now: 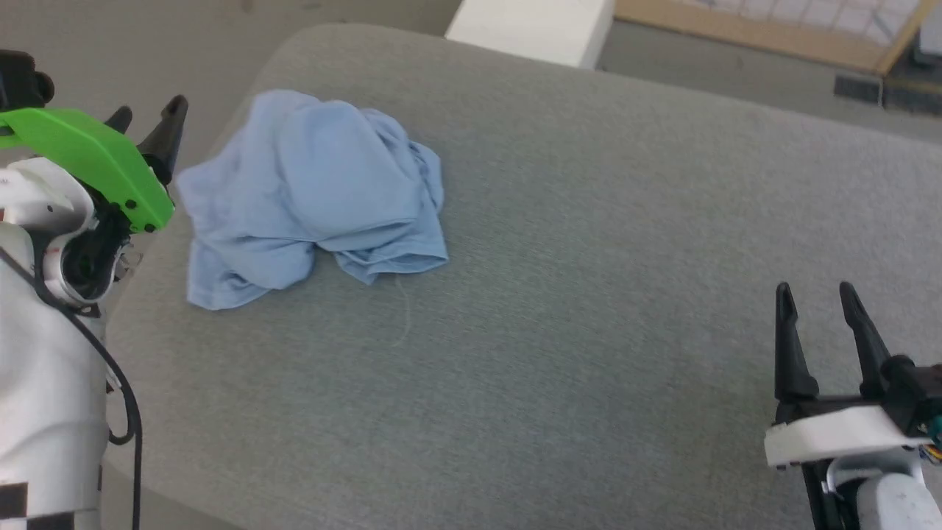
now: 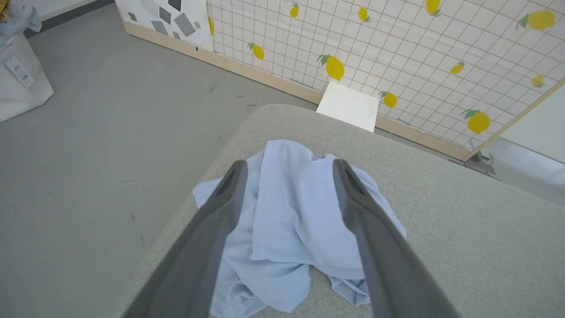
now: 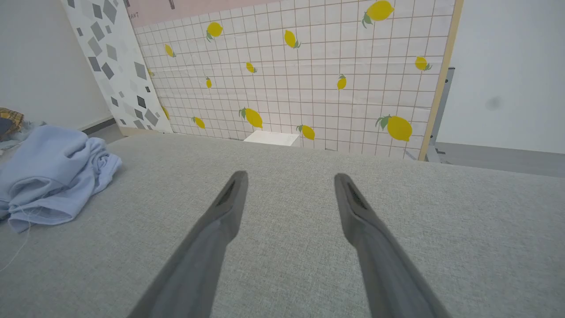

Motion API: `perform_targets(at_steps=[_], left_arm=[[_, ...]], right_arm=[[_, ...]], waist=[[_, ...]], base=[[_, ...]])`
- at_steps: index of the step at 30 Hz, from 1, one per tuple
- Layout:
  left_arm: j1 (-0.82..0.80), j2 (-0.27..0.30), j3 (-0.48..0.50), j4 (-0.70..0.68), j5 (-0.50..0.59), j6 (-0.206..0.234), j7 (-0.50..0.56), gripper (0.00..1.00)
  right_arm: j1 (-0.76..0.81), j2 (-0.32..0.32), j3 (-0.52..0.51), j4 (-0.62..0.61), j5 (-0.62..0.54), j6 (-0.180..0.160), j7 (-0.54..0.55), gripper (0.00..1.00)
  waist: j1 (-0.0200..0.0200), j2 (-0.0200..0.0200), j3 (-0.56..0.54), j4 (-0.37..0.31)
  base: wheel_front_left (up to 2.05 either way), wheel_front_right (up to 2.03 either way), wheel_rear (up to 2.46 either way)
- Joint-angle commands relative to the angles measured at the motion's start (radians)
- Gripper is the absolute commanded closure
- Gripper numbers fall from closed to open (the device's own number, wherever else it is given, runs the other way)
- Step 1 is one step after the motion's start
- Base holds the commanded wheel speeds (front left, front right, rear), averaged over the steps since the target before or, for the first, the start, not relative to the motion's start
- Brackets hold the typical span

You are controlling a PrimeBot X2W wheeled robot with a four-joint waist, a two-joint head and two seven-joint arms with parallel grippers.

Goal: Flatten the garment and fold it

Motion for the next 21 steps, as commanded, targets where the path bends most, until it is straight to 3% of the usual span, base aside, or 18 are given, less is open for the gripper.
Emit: perform_targets(at_steps=[1, 12, 21], left_arm=[[-0.024, 0.0, 0.005, 0.023, -0.008, 0.017, 0.019, 0.0], [-0.04, -0.007, 0.028, 0.161, -0.079, 0.15, 0.265, 0.0], [-0.059, -0.05, 0.045, 0.216, -0.089, 0.187, 0.2, 0.0]], right_arm=[[-0.025, 0.0, 0.0, -0.008, -0.012, -0.002, -0.006, 0.0], [-0.071, 0.0, -0.005, -0.048, -0.054, -0.002, -0.006, 0.0], [-0.097, 0.0, -0.007, -0.084, -0.074, -0.002, -0.006, 0.0]], waist=[[-0.0001, 0.0, 0.077, -0.072], [-0.0001, 0.0, 0.21, -0.175], [-0.0001, 0.0, 0.309, -0.207]], base=[[0.0, 0.0, 0.0], [0.0, 0.0, 0.0], [0.0, 0.0, 0.0]])
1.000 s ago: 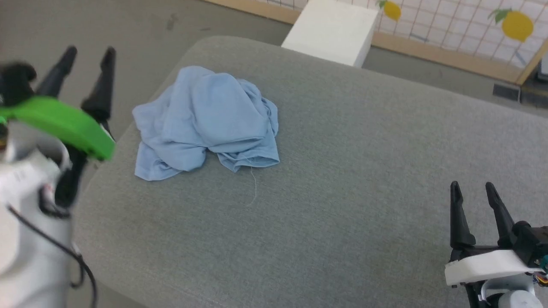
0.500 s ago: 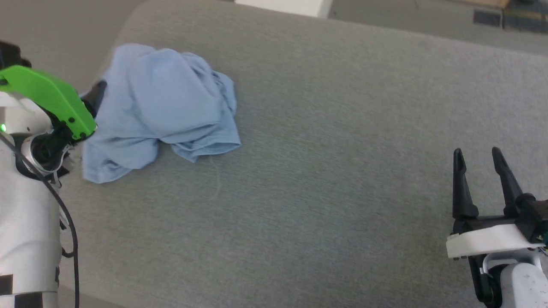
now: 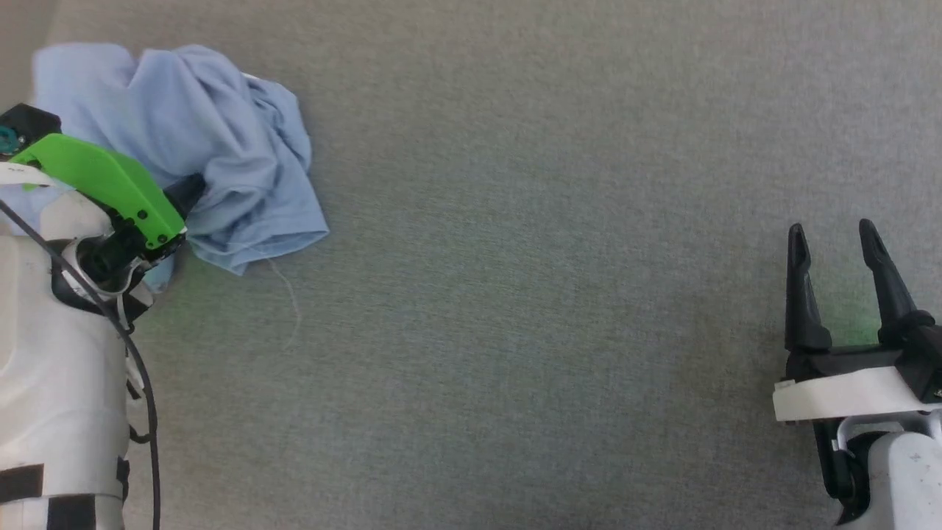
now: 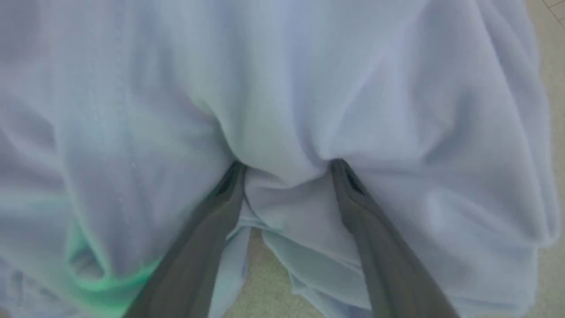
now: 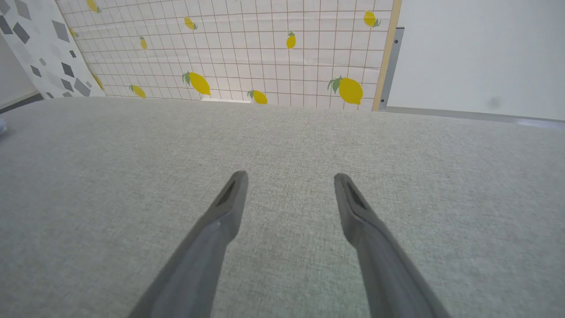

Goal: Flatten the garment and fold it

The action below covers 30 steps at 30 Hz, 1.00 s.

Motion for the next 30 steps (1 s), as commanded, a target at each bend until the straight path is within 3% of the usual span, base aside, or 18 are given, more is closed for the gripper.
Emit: perform_targets(at_steps=[1, 2, 3, 9, 17, 22, 30], left_arm=[[-0.024, -0.002, -0.002, 0.014, -0.002, 0.003, -0.017, 0.37], [-0.029, -0.001, -0.007, 0.025, 0.003, -0.004, -0.03, 0.93], [-0.033, -0.002, -0.009, 0.035, 0.0, -0.013, -0.033, 1.0], [-0.061, 0.005, -0.004, 0.08, -0.018, -0.052, -0.057, 1.0], [-0.088, 0.038, -0.009, 0.073, -0.024, -0.103, -0.072, 1.0], [-0.114, 0.071, -0.052, 0.012, -0.002, -0.18, -0.093, 1.0], [-0.166, 0.065, -0.139, -0.116, 0.01, -0.229, -0.16, 1.0]], right_arm=[[-0.02, 0.0, 0.0, -0.009, -0.004, -0.002, -0.006, 0.0], [-0.023, 0.0, 0.0, -0.011, -0.005, -0.002, -0.006, 0.0], [-0.024, 0.0, -0.001, -0.012, -0.006, -0.002, -0.006, 0.0], [-0.032, 0.0, -0.012, -0.005, -0.003, -0.002, -0.006, 0.0], [-0.034, 0.0, 0.011, 0.036, 0.037, -0.002, -0.006, 0.0], [-0.02, 0.0, 0.017, 0.068, 0.074, -0.002, -0.006, 0.0], [0.033, 0.0, 0.021, 0.11, 0.137, -0.002, -0.006, 0.0]], waist=[[-0.0001, 0.0, 0.058, -0.036], [-0.0001, 0.0, 0.063, -0.037], [-0.0001, 0.0, 0.065, -0.037], [-0.0001, 0.0, 0.056, -0.027], [-0.0001, 0.0, -0.033, -0.009], [-0.0001, 0.0, -0.121, -0.002], [-0.0001, 0.0, -0.279, -0.008]], base=[[0.0, 0.0, 0.0], [0.0, 0.0, 0.0], [0.0, 0.0, 0.0], [0.0, 0.0, 0.0], [0.0, 0.0, 0.0], [0.0, 0.0, 0.0], [0.0, 0.0, 0.0]])
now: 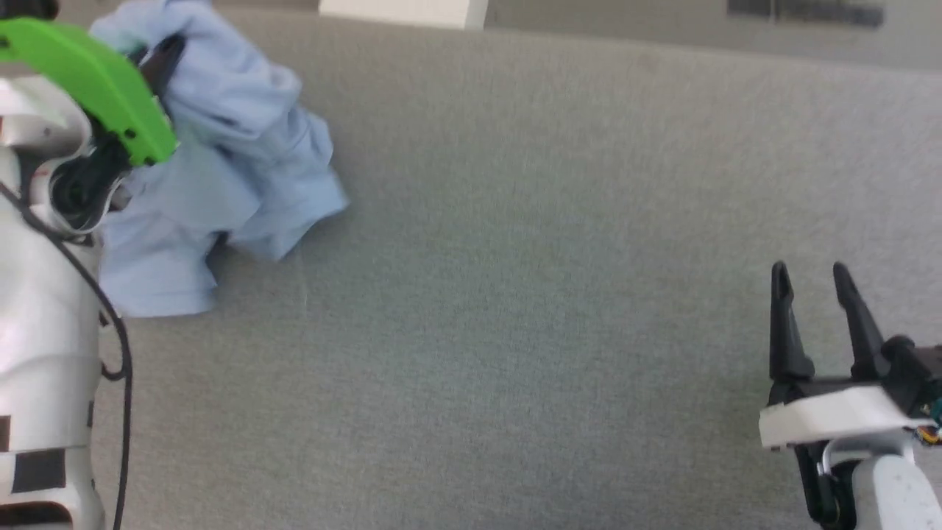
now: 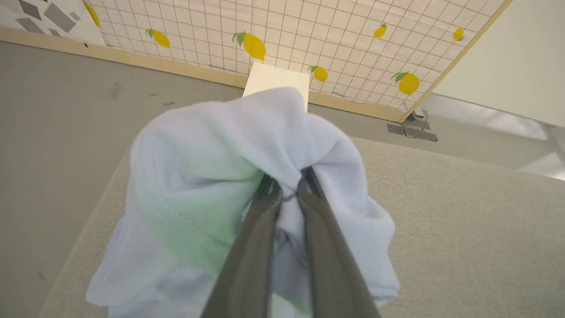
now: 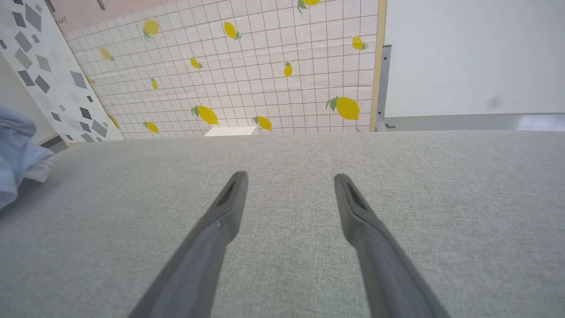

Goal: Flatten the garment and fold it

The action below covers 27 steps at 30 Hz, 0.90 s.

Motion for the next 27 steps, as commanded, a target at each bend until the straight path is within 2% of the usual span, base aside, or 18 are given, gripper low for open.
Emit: perform_targets(at_steps=[1, 7, 15, 22, 27], left_arm=[[-0.026, -0.008, -0.011, -0.029, -0.002, -0.008, -0.016, 1.0], [-0.051, -0.061, -0.054, -0.151, -0.038, -0.013, -0.049, 1.0], [-0.072, -0.153, -0.16, -0.28, -0.096, -0.015, -0.075, 1.0], [-0.08, -0.221, -0.324, -0.403, -0.16, -0.016, -0.043, 1.0], [-0.06, -0.26, -0.429, -0.445, -0.164, -0.016, -0.067, 1.0]], right_arm=[[0.018, 0.0, 0.001, 0.005, 0.013, -0.002, -0.006, 0.0], [0.067, 0.0, -0.011, 0.019, 0.044, -0.002, -0.006, 0.0], [0.116, 0.0, -0.02, 0.029, 0.062, -0.002, -0.006, 0.0], [0.143, 0.0, -0.038, 0.029, 0.064, -0.002, -0.006, 0.0], [0.138, 0.0, -0.036, 0.023, 0.066, -0.002, -0.006, 0.0]], waist=[[0.0, 0.0, -0.115, -0.005], [0.0, 0.0, -0.216, -0.032], [0.0, 0.0, -0.287, -0.086], [0.0, 0.0, -0.303, -0.133], [0.0, 0.0, -0.281, -0.159]], base=[[0.0, 0.0, 0.0], [0.0, 0.0, 0.0], [0.0, 0.0, 0.0], [0.0, 0.0, 0.0], [0.0, 0.0, 0.0]])
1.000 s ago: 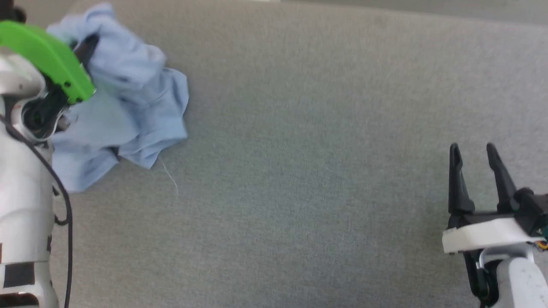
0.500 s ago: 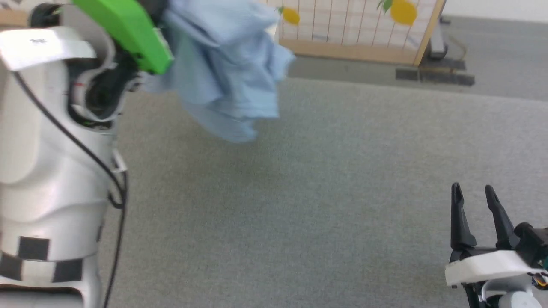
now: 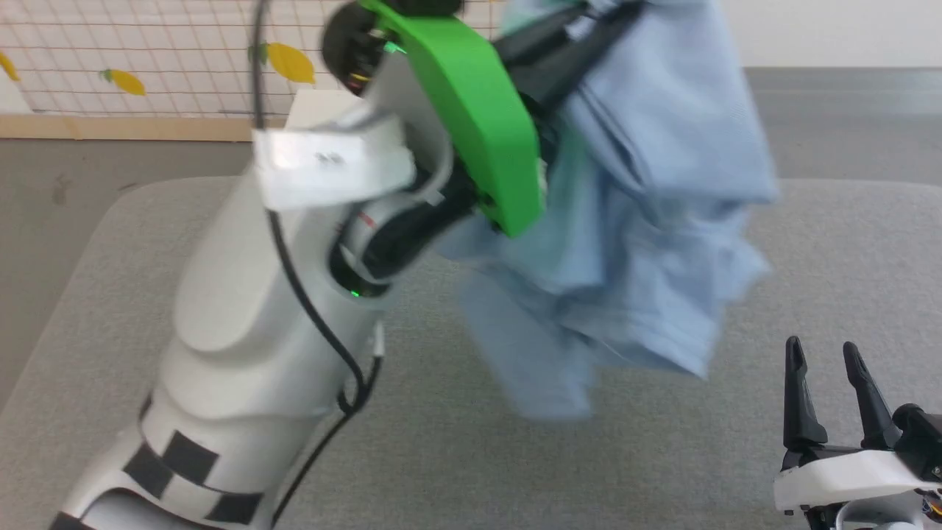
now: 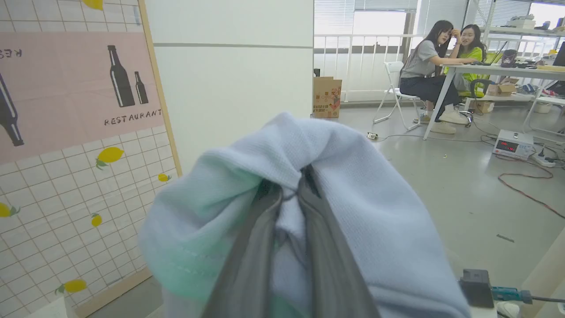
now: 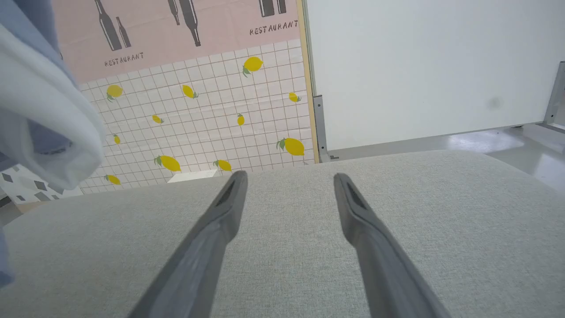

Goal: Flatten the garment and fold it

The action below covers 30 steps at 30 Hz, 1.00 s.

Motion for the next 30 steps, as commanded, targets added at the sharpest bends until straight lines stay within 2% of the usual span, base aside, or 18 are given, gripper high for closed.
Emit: perform_targets(at_steps=[1, 9, 17, 24, 30], left_arm=[[0.009, -0.011, -0.011, -0.001, -0.001, -0.007, -0.017, 1.0], [0.084, -0.059, -0.111, 0.083, 0.055, -0.007, -0.182, 1.0], [0.206, -0.068, -0.212, 0.339, 0.175, 0.013, -0.361, 1.0], [0.272, -0.07, -0.244, 0.622, 0.185, 0.024, -0.405, 1.0], [0.276, -0.082, -0.253, 0.731, 0.165, 0.03, -0.419, 1.0]], right_arm=[[-0.002, 0.0, 0.002, -0.005, 0.009, -0.002, -0.006, 0.0], [-0.033, 0.0, 0.012, -0.011, 0.018, -0.002, -0.006, 0.0], [-0.065, 0.0, 0.027, -0.015, 0.019, -0.002, -0.006, 0.0], [-0.088, 0.0, 0.03, -0.02, 0.015, -0.002, -0.006, 0.0], [-0.08, 0.0, 0.018, -0.02, 0.004, -0.002, -0.006, 0.0]], waist=[[0.0001, -0.0001, 0.016, -0.018], [0.0001, -0.0001, 0.085, -0.043], [0.0001, -0.0001, 0.149, -0.067], [0.0001, -0.0001, 0.186, -0.094], [0.0001, -0.0001, 0.177, -0.087]], base=[[0.0, 0.0, 0.0], [0.0, 0.0, 0.0], [0.0, 0.0, 0.0], [0.0, 0.0, 0.0], [0.0, 0.0, 0.0]])
